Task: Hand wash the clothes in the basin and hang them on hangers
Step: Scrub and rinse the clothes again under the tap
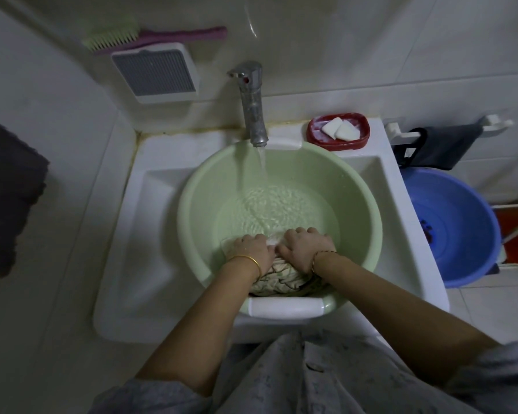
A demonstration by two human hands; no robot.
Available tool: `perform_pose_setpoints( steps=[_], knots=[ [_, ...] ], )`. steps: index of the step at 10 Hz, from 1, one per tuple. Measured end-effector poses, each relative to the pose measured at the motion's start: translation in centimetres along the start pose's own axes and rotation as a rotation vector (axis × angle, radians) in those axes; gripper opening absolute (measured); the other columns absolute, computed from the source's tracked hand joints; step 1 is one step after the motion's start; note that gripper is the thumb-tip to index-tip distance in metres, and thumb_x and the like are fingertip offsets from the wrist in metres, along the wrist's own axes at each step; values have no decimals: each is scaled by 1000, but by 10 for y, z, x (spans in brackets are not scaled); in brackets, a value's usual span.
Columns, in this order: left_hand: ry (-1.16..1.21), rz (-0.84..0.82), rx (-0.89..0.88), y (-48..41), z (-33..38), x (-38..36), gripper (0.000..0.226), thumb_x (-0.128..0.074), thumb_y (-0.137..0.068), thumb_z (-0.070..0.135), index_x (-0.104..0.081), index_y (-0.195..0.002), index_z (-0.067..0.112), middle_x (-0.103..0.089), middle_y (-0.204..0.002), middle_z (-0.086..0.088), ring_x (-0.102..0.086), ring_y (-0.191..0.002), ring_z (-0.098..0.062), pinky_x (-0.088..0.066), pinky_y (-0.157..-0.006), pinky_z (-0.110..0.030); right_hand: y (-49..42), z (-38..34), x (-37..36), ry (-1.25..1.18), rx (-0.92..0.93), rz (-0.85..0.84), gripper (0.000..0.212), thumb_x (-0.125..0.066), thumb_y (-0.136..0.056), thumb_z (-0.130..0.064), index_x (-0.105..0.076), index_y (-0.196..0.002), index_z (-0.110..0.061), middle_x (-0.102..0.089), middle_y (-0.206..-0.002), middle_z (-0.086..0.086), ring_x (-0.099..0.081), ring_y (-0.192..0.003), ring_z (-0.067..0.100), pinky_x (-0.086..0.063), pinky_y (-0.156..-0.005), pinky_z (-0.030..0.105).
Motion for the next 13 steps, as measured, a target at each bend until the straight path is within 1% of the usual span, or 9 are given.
perform_pose_setpoints(
  steps=[13],
  knots=[
    [-15,9,11,-1,-1,-2,46,-30,-101,38,-41,-133,7,-44,-137,-21,-41,-127,-35,-32,-103,-38,3,1,1,-30,-13,2,49,-28,-96,-49,-48,-125,-15,-49,-133,8,-42,-123,28,-35,-95,46]
  ],
)
Point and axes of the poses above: each hand's wrist, its own y-axis away from the middle knuckle, its own x-axis out of the back of the hand, z = x × y, the point moved 7 cm from there along -y, towards the middle knuckle
